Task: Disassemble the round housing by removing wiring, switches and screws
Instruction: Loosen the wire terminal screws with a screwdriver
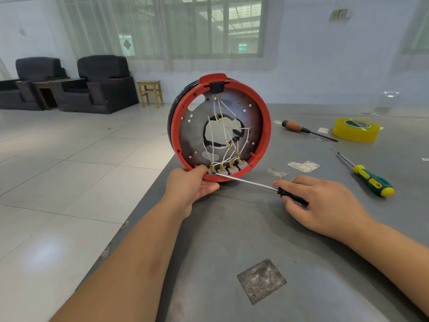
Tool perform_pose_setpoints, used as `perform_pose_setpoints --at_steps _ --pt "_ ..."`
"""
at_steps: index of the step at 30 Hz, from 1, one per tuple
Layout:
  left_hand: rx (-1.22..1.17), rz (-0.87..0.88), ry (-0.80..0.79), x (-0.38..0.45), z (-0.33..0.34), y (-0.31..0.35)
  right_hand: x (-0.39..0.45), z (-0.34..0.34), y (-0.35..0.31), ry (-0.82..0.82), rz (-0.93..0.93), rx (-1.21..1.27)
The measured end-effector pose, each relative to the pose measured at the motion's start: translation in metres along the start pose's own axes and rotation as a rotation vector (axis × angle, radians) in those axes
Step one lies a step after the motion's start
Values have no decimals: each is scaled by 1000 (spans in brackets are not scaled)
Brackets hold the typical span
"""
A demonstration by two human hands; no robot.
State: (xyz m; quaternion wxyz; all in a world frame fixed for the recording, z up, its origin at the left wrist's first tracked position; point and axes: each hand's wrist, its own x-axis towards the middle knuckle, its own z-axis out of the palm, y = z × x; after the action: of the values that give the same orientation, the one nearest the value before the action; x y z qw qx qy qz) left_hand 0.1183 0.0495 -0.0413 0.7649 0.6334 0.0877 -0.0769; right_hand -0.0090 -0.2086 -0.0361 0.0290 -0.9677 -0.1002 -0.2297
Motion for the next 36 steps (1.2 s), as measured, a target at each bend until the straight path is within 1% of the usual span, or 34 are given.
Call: perform_pose_setpoints --at_steps 6,14,23,27,30,36 --pt "-62 -11 5 -1 3 0 1 -2 1 74 -20 -20" --pt "-53 -15 23 -1 4 0 2 -7 4 160 -54 -48" --pt "-48 -6 25 -1 4 -1 4 -11 1 108 -68 -85" --pt "-49 2 35 -1 5 -1 7 -18 -1 10 -70 -125" --pt "-56 9 49 -1 6 -2 9 -23 -2 -8 -69 -141" --pt "-47 -2 59 1 6 -1 12 -30 -5 -96 -46 -103"
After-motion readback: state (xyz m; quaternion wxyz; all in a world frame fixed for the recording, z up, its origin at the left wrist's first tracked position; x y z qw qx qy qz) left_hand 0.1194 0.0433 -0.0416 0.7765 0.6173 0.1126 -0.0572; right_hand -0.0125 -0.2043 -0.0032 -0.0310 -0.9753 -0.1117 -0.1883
